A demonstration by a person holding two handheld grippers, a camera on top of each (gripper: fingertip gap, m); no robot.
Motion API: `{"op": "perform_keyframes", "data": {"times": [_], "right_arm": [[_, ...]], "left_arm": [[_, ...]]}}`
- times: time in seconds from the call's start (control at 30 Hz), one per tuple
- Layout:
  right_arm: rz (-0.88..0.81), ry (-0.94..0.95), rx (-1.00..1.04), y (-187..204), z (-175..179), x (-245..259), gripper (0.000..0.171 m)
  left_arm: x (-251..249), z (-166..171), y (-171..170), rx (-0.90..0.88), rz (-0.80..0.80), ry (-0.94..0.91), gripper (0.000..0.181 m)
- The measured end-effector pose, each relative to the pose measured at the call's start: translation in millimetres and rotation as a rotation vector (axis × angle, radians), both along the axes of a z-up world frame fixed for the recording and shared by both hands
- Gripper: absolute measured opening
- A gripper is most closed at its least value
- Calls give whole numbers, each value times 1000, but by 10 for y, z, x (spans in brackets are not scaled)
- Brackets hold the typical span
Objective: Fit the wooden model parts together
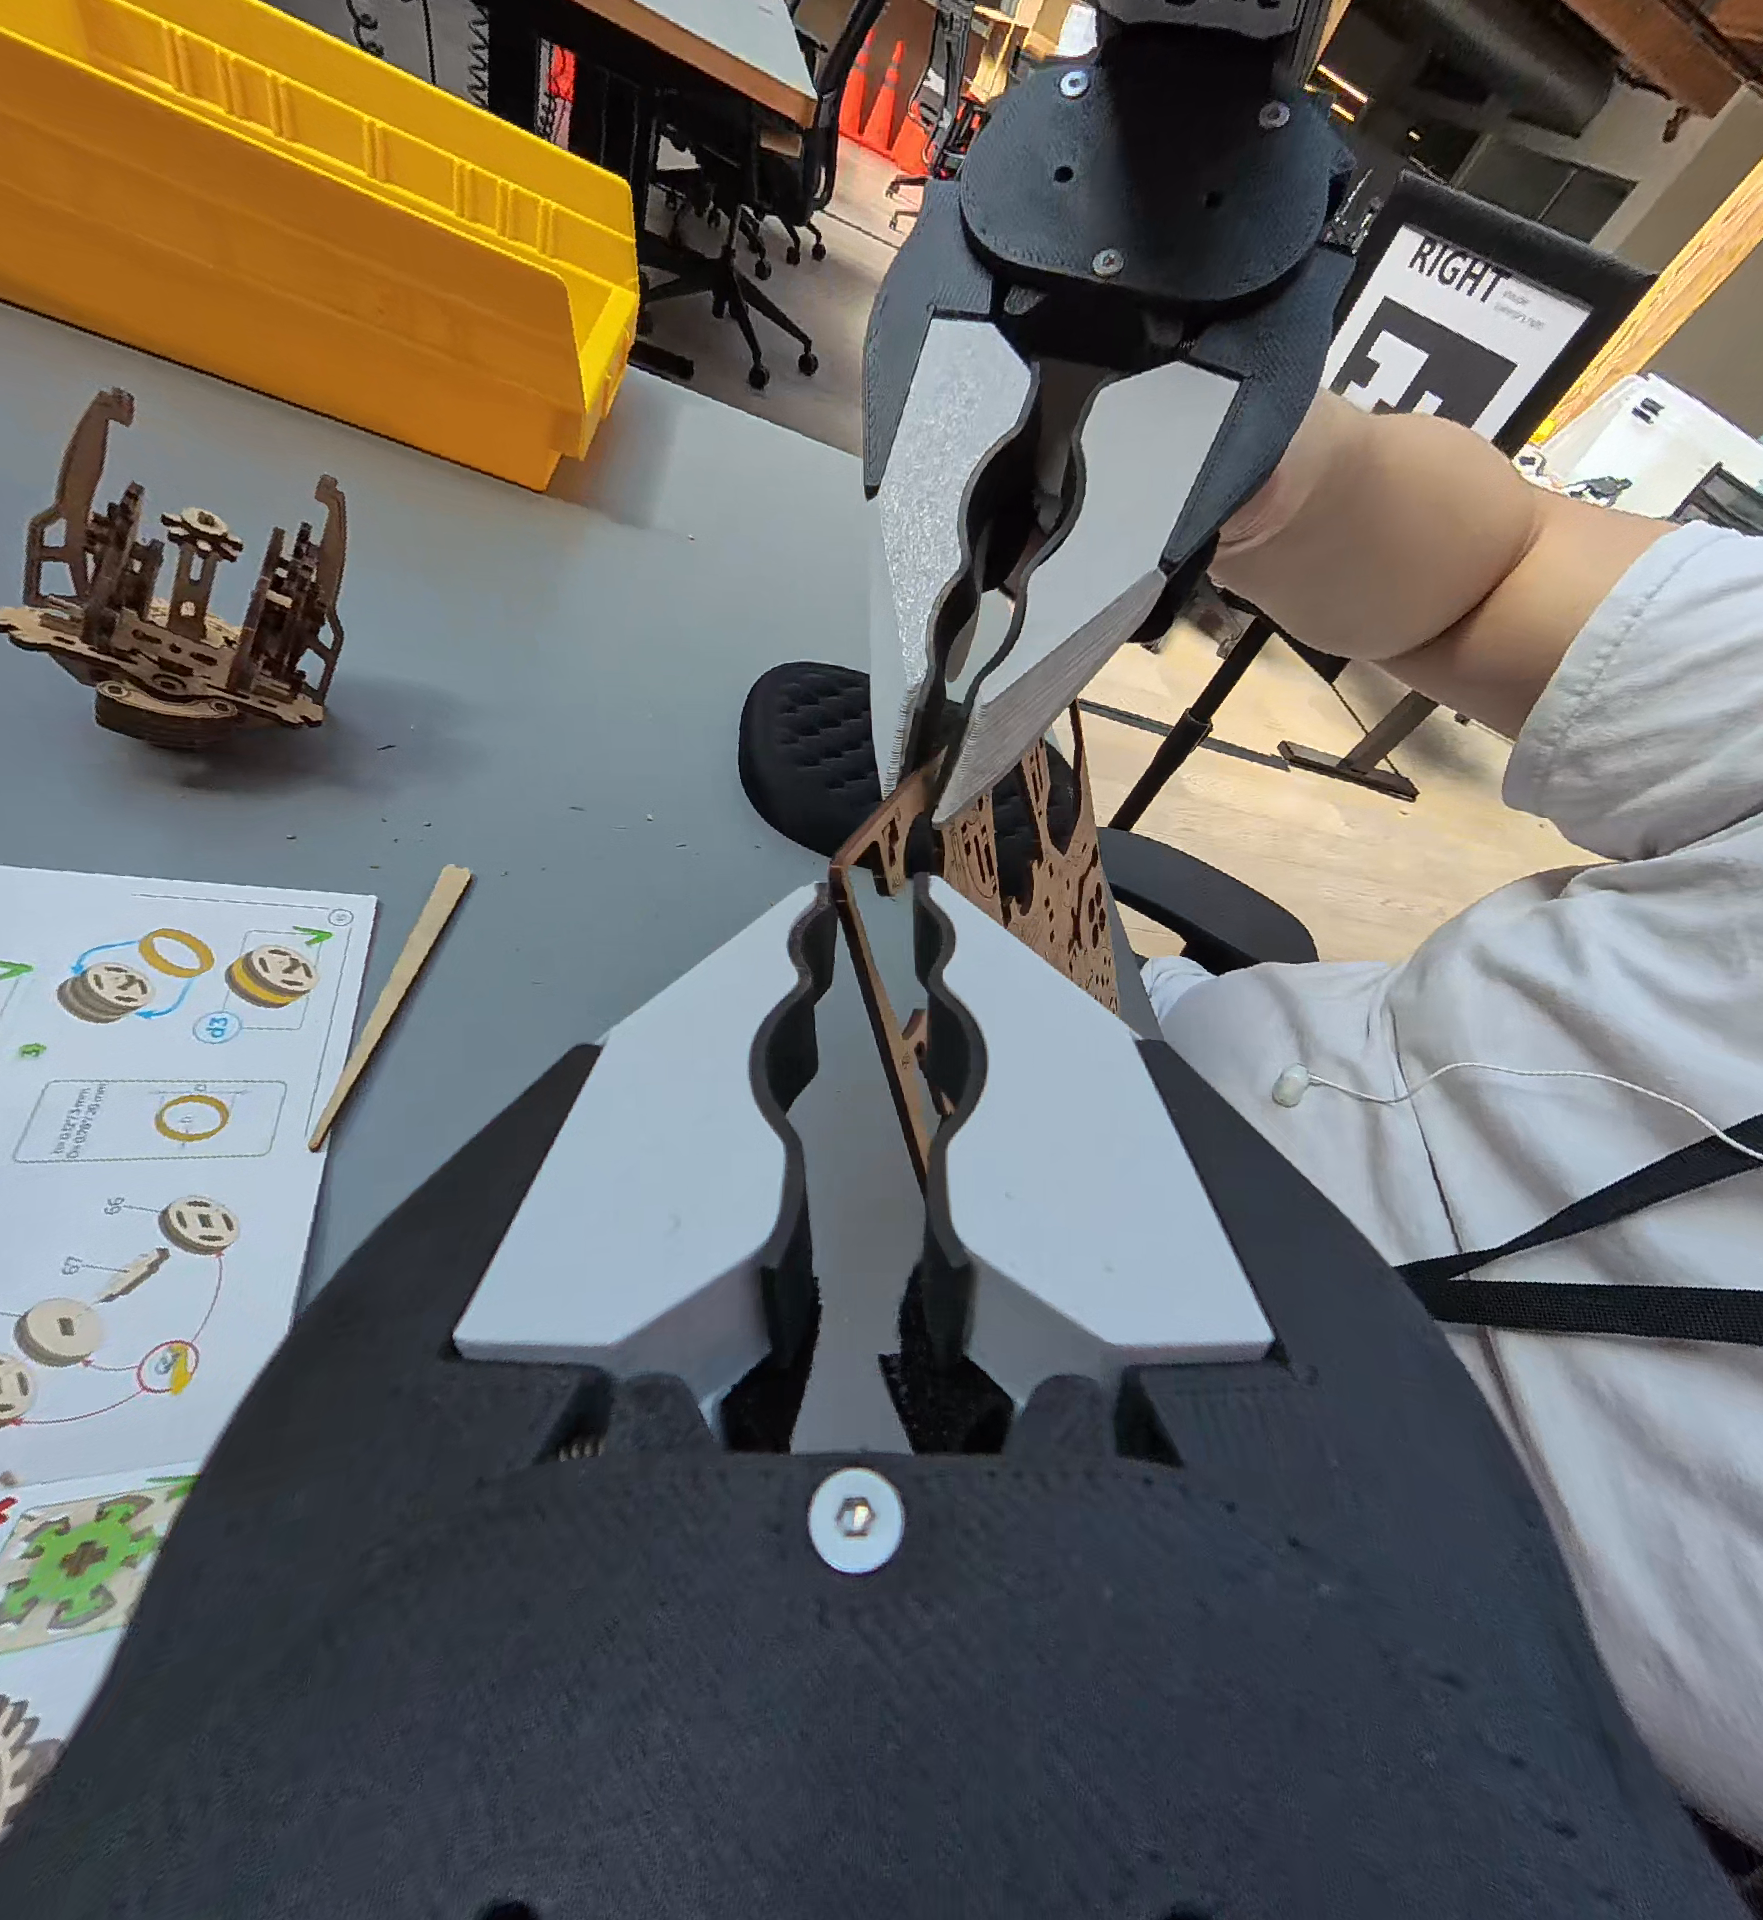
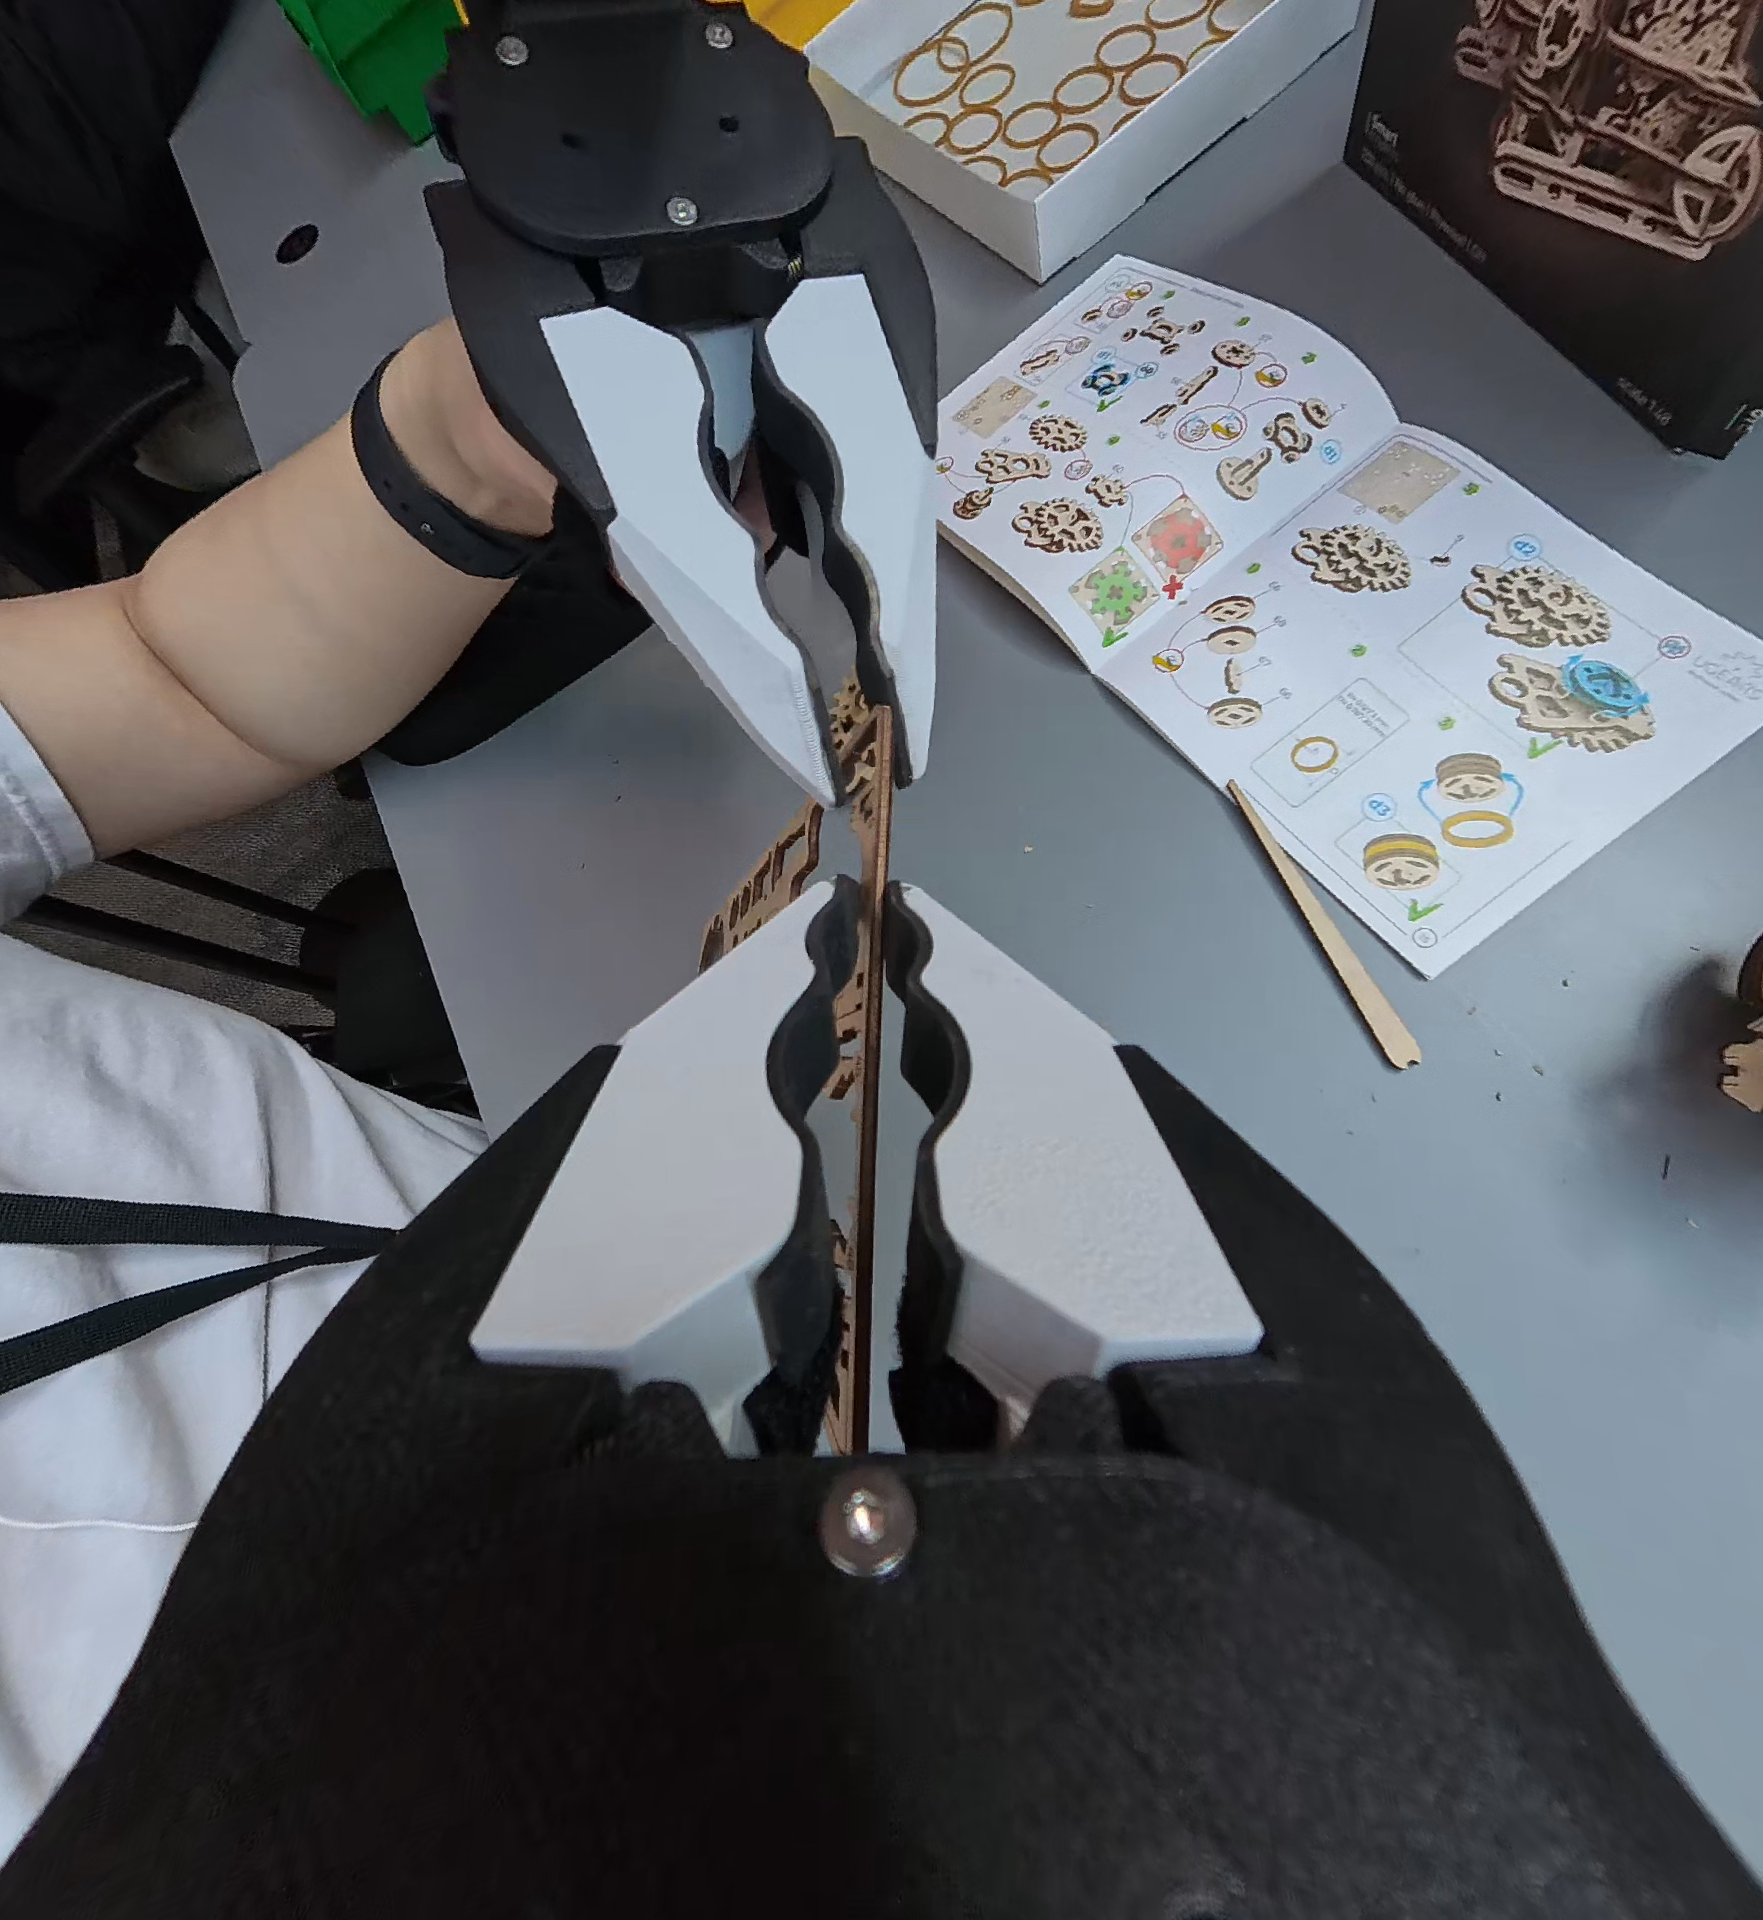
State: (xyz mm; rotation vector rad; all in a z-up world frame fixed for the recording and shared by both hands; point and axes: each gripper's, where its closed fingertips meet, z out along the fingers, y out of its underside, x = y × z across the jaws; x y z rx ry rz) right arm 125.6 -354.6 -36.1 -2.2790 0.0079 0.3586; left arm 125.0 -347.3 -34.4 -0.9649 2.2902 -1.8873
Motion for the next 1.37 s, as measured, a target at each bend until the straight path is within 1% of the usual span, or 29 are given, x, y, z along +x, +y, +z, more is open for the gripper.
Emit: {"op": "perform_keyframes", "data": {"times": [0.03,0.13,0.23,0.27,0.47,0.57,0.67,0.7,0.87,1.0,1.13,1.2,1.3,1.37], "right_arm": [[2,-2,9,1,-15,14,4],[15,-11,40,19,-34,44,4],[30,10,69,49,-50,46,5],[39,13,78,56,-57,44,5],[87,27,122,87,-111,25,5],[83,52,143,105,-128,53,5],[98,71,156,122,-154,40,6],[104,71,161,130,-159,31,6],[124,44,171,159,-188,17,6],[200,36,198,140,-110,-10,8],[213,-91,205,120,0,283,8],[191,-167,123,133,-158,483,10],[160,-284,-23,143,-615,730,13],[132,-343,-62,183,-825,841,13]], "left_arm": [[-10,-33,-1,3,-10,19,13],[-29,-103,5,-14,-41,77,12],[-16,-81,16,-75,-53,97,12],[-14,-94,23,-79,-56,104,6],[-11,-152,50,-90,-74,117,3],[-19,-121,42,-138,-88,144,18],[-9,-166,55,-134,-83,170,6],[-1,-180,60,-129,-77,171,5],[-6,-201,55,-145,-86,221,3],[-73,-161,65,-147,-120,230,2],[-149,-165,110,-99,-143,218,2],[-175,-182,146,-82,-148,223,2],[-206,-246,197,-63,-157,257,3],[-199,-299,215,-50,-152,275,3]]}}
